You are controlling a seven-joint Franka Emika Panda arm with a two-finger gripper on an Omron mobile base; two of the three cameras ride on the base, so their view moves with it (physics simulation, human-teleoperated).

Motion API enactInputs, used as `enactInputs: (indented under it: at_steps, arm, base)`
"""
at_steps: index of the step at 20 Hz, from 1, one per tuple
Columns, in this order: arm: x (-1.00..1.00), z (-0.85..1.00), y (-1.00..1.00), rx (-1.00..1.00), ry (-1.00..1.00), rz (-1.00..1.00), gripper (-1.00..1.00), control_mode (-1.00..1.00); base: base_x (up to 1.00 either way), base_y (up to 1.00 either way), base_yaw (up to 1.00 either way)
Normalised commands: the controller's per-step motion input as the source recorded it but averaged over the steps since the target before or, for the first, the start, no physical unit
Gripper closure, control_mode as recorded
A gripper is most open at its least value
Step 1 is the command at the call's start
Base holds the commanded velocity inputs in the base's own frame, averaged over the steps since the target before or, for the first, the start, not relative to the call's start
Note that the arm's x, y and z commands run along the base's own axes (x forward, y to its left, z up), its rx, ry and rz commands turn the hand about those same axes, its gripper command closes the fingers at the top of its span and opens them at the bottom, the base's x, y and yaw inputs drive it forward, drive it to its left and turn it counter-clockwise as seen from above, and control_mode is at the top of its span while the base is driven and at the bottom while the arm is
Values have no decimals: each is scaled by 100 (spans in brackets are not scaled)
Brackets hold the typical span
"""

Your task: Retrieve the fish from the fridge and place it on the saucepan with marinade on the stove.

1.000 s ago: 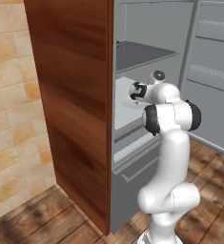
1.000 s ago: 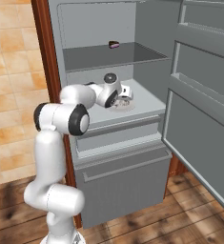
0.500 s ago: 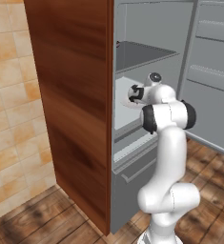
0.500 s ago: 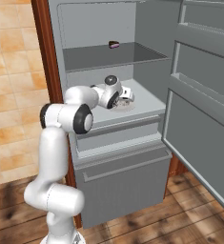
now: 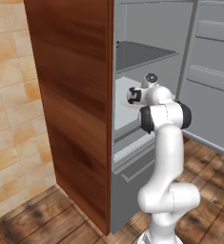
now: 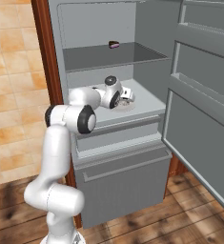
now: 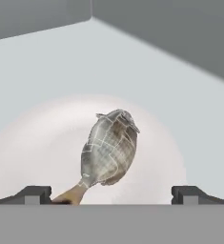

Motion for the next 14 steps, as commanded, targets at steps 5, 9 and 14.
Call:
enactInputs:
  at_steps: [5, 9, 14]
  arm:
    - [18, -7, -1, 0, 0, -4, -100, -100]
    - [0, -8, 0, 0, 0, -2, -100, -100]
    - [-2, -19, -3, 1, 0, -1, -100, -100]
  base:
    - [0, 0, 0]
    - [0, 0, 0]
    - [0, 0, 0]
